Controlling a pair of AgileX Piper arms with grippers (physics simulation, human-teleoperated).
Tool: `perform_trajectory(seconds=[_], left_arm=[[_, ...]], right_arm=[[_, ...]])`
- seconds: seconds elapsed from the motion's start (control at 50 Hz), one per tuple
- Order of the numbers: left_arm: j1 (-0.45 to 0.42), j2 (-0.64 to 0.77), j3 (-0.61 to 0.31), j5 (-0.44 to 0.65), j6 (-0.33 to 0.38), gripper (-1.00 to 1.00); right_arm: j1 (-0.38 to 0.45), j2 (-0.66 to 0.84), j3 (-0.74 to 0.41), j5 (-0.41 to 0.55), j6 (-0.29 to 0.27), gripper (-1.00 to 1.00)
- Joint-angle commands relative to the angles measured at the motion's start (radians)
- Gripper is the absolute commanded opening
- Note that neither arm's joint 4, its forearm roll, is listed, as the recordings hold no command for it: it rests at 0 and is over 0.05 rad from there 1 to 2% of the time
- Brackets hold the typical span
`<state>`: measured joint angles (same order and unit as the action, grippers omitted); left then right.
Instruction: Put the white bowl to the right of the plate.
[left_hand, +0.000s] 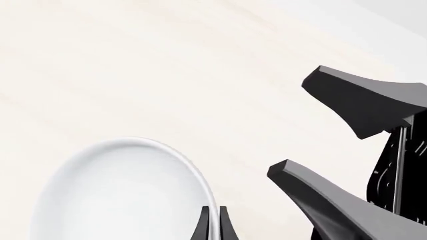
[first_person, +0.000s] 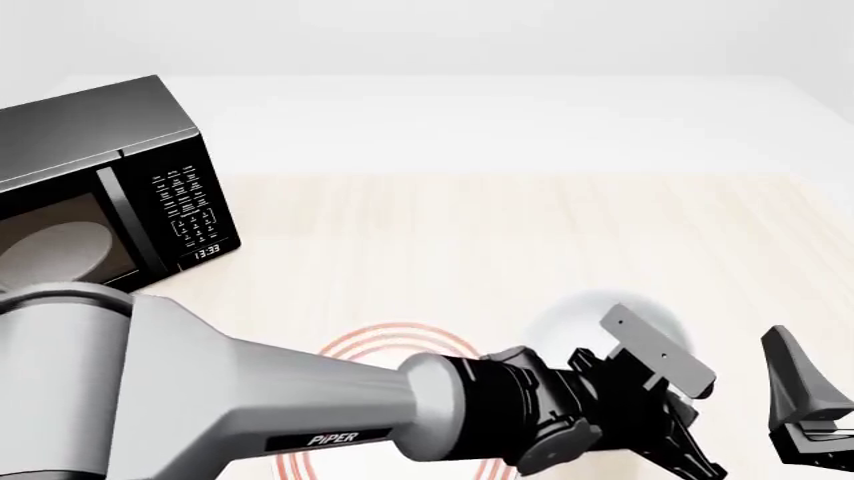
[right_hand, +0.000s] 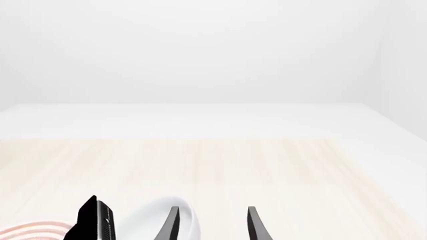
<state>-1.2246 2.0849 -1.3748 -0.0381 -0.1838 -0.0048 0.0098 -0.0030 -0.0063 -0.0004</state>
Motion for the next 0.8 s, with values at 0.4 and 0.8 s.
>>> perform_trajectory(seconds=[0.4,0.8], left_arm=[[0.017,0.019,-0.009,0.000,0.011,1.00],[0.036,-0.060,-0.018,0.040,0.023,1.00]], right_arm=[[0.000,0.001,0.000,-0.001,0.000,1.00],[0.000,0.001,0.000,-0.001,0.000,1.00]])
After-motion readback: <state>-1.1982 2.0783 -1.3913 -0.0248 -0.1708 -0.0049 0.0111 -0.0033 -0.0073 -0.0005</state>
